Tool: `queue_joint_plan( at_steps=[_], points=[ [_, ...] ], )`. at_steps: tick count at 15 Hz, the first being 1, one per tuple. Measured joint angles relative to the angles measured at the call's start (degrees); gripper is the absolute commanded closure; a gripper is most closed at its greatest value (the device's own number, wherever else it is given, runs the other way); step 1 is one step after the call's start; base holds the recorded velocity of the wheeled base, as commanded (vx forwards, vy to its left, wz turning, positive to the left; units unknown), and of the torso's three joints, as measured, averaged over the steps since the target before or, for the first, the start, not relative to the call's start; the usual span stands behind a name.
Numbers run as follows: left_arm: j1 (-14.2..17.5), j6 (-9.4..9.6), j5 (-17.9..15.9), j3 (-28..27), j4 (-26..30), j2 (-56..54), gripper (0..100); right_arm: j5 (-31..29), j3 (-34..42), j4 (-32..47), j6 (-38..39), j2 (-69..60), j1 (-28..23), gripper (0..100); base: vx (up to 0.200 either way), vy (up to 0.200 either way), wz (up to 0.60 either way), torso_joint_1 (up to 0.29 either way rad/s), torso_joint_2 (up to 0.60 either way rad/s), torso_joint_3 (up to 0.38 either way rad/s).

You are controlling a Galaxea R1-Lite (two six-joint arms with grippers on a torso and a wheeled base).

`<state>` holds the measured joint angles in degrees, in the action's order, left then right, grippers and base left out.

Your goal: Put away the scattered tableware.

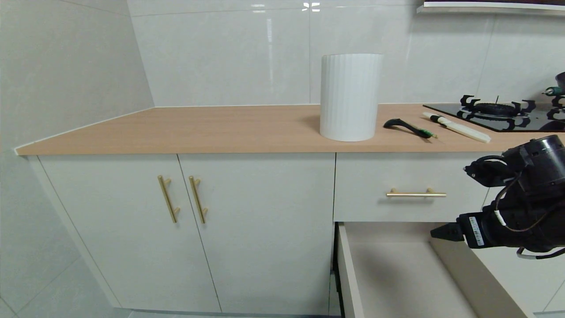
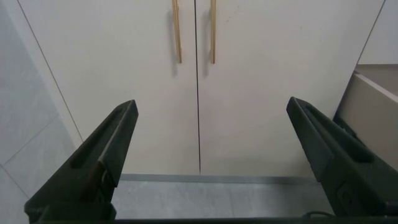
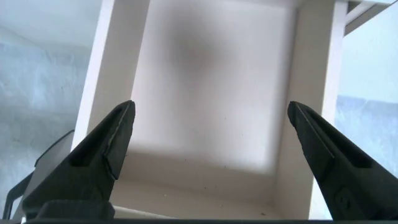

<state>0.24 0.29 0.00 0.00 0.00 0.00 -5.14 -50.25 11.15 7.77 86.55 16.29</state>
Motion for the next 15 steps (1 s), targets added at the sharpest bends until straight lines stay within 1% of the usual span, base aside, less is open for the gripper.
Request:
queue_joint_plan(
  at_steps=[4, 7, 15],
  points=[
    [0.0, -0.02, 0.0, 0.0, 0.0, 0.0, 0, -0.2, 0.1, -0.1, 0.0, -0.6, -0.1, 0, 0.000, 0.000, 0.00, 0.008, -0.03, -0.029],
    [0.0, -0.02, 0.0, 0.0, 0.0, 0.0, 0, -0.2, 0.1, -0.2, 0.0, -0.8, -0.1, 0, 0.000, 0.000, 0.00, 0.051, -0.24, -0.247],
    [0.0, -0.02, 0.0, 0.0, 0.0, 0.0, 0, -0.3, 0.3, -0.2, 0.0, -0.8, -0.1, 0, 0.000, 0.000, 0.00, 0.179, -0.48, -0.293]
  ],
)
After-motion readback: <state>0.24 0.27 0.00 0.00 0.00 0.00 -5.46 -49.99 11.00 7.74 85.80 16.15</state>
